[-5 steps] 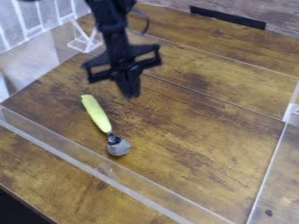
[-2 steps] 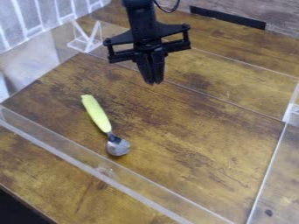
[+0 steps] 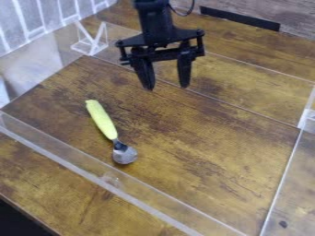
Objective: Move the green spoon to the left
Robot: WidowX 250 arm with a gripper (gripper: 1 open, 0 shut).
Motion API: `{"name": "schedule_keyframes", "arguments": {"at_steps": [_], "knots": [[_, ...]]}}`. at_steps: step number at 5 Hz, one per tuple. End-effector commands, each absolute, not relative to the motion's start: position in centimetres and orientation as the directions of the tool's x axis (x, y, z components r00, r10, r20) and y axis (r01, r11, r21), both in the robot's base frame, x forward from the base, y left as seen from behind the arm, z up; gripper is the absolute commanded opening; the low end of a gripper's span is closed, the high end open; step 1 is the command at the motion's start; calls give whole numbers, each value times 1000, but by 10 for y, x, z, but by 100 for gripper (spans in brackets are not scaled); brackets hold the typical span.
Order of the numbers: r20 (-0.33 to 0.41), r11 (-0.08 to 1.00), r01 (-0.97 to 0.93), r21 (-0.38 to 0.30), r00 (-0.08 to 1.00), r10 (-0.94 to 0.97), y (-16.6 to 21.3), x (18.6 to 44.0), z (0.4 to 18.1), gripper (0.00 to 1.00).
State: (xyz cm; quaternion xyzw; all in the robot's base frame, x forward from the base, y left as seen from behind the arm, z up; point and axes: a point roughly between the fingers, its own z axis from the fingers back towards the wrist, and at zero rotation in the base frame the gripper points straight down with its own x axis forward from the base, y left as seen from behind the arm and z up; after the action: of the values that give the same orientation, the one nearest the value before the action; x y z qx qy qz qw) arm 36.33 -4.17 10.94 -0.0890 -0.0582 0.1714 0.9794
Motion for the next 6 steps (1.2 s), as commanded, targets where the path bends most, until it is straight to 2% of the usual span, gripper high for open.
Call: {"name": "schedule_keyframes", "arguments": {"at_steps": [1, 2, 4, 6], "knots": [[165, 948, -242, -206, 946, 278, -40, 380, 134, 100], [190, 966, -169, -194, 960, 206, -42, 392, 137, 100], [233, 979, -117, -164, 960, 154, -59, 392, 141, 100], [277, 990, -26, -142, 959, 65, -69, 408, 141, 100]]}}
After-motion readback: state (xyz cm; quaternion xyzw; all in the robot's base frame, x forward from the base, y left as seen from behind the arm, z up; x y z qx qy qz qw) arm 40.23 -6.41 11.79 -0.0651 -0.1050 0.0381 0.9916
